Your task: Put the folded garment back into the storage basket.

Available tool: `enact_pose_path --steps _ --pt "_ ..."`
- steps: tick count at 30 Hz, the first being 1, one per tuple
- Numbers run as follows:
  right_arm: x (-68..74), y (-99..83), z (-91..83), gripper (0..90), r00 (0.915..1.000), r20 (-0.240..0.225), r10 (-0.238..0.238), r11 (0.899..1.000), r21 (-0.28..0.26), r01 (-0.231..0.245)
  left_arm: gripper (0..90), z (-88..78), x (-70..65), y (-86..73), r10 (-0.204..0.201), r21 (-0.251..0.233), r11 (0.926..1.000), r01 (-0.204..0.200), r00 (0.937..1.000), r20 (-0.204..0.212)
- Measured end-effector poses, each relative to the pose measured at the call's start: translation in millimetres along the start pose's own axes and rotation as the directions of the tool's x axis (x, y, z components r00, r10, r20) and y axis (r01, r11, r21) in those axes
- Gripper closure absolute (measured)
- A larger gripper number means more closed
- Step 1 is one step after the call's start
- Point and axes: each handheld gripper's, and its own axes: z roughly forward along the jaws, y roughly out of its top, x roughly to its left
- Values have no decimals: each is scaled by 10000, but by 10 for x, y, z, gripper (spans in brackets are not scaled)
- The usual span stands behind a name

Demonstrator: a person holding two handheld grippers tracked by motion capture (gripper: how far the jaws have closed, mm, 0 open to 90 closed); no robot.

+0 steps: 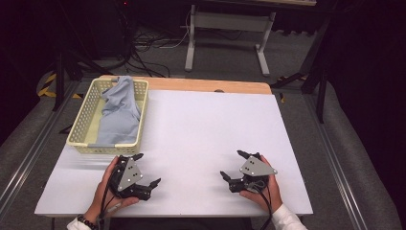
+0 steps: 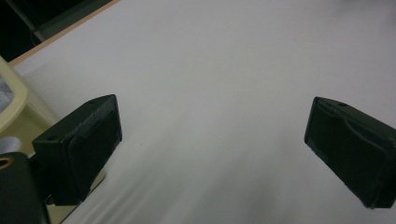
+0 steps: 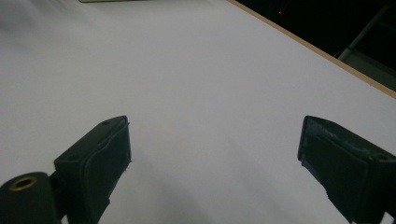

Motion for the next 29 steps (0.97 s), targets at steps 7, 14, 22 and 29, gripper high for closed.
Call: enact_pose_path --steps 7,14,22,29 --pt "-3 -2 1 104 10000 -7 -6 10000 25 6 50 -3 0 6 -11 -25 10000 11 10000 -24" --pt "-3 0 3 104 10000 18 0 10000 61 0 50 5 0 7 -52 48 10000 52 10000 -28" --pt "-22 -7 9 104 10000 87 41 9999 133 -42 50 22 -6 16 22 39 10000 -22 10000 85" --pt "-16 -11 31 104 10000 59 79 9996 263 -80 50 31 3 13 -11 76 10000 10 9999 143"
